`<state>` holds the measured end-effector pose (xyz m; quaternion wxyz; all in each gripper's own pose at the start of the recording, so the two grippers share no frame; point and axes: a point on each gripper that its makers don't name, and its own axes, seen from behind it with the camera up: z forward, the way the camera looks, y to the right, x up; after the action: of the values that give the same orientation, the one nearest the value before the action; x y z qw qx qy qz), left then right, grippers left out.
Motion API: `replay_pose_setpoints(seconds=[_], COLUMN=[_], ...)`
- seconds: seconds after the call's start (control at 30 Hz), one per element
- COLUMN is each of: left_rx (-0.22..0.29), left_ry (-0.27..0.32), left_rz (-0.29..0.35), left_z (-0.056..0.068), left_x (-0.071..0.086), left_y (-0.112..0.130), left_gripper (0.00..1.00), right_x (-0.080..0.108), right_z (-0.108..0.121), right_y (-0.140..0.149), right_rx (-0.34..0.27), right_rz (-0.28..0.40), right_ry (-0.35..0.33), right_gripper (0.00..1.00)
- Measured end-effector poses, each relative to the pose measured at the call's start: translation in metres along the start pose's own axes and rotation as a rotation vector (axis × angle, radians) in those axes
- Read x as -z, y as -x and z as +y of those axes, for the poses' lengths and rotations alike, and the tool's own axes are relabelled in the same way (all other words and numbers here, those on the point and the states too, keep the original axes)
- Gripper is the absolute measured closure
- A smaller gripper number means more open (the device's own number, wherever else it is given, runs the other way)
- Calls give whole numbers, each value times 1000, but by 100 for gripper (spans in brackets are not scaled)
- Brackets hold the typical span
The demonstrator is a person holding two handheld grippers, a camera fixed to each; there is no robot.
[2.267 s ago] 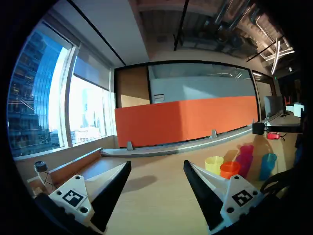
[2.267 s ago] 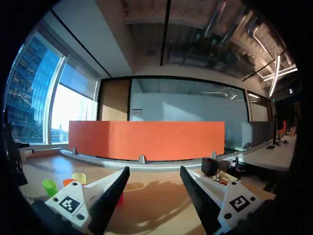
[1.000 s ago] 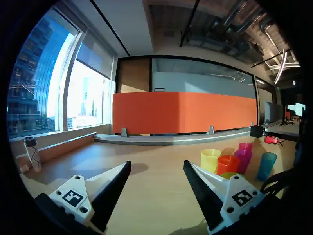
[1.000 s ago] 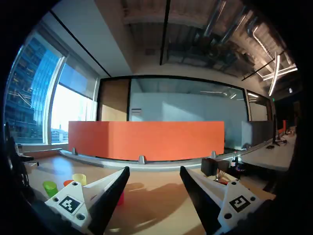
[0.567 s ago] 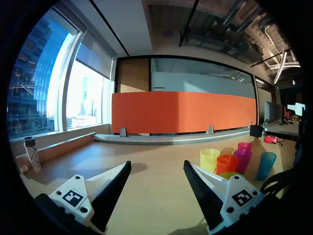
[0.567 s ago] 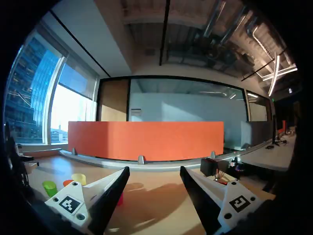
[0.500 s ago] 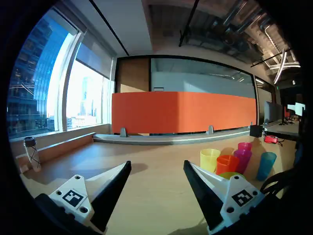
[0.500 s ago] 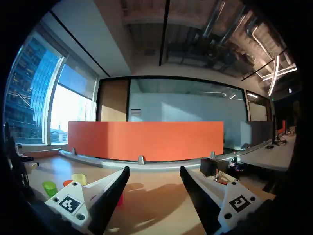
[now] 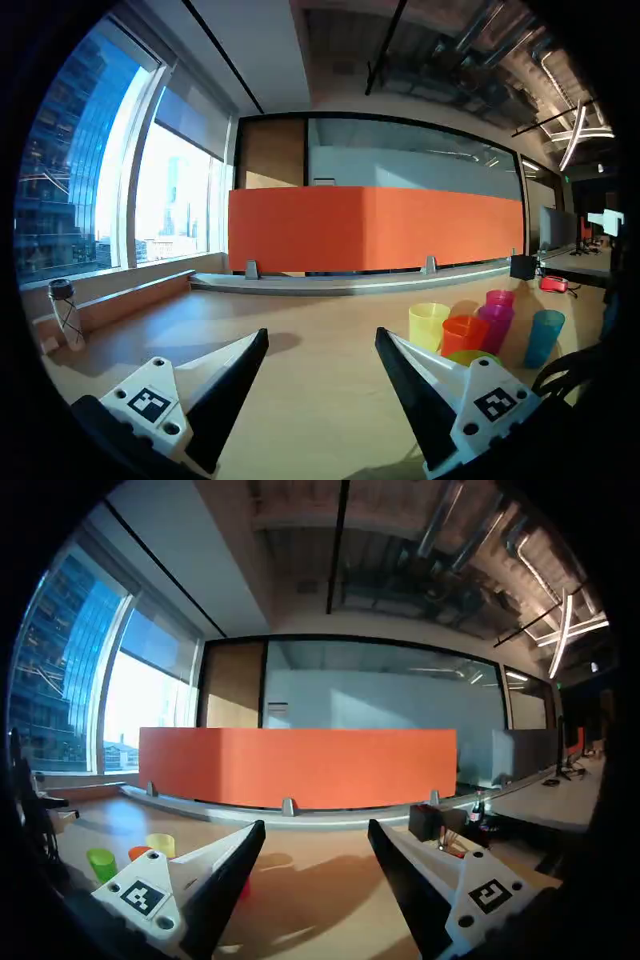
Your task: Pour water
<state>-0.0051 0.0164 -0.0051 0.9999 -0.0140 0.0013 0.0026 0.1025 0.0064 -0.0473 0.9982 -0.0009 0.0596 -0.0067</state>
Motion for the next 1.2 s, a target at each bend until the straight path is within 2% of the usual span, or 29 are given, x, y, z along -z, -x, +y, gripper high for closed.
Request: replay_pose_setpoints(seconds=[0.37,0.7,0.97,1.2], left_rx=[-1,0,0,-1], left_ry=[0,0,0,0], left_rz=[-1,0,0,-1], left_z=[0,0,0,-1], left_x=[0,0,0,0], left_y=[1,1,1,1], left_gripper=[0,1,0,0], right_x=[0,-7,-11,-20], right_z=[-1,0,-11,-12], right_y=[17,38,62,78], right_rx=[37,19,3,-25], right_rz=[-22,-27,-25,-45], right_ry=[6,16,1,16], right_gripper=[1,1,1,1])
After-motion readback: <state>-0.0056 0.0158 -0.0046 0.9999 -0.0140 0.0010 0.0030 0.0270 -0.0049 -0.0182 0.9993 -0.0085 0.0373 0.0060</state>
